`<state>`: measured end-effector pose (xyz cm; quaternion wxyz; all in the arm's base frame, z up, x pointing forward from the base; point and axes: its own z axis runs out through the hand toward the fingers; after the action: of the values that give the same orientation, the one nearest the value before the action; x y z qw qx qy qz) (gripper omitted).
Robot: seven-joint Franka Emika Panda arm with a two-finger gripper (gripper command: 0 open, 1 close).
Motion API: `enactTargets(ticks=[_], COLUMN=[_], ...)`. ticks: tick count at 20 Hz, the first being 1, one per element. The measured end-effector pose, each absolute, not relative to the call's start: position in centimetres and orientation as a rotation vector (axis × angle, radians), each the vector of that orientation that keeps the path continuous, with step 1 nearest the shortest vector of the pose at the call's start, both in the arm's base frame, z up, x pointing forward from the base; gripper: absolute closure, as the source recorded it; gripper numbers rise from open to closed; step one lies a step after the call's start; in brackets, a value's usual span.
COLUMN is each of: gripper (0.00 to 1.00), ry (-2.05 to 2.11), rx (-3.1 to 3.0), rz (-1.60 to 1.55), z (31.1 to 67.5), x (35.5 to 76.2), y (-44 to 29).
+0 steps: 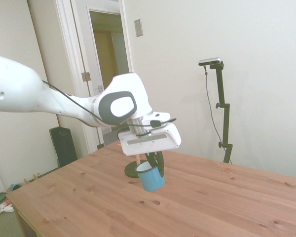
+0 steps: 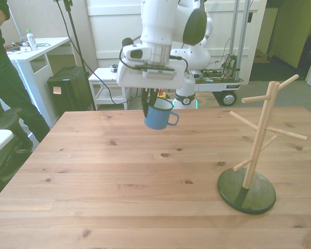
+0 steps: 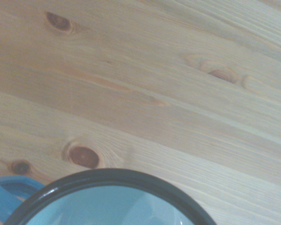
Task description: Hang the mug
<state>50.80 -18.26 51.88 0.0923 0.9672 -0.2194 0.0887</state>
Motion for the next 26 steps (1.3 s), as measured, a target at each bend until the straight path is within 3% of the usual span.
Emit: enactTargets(ticks=[10,19,26], gripper=[1.00,1.00,1.00], ry=[-0.346,-0.324,-0.085], rx=[2.825,2.812,2.737], rz=[0.250,0.292,0.299], z=[59.6,61.3,63.2], x=[48.3,48.7,50.9], y=[-20.5,-20.4,-21.1])
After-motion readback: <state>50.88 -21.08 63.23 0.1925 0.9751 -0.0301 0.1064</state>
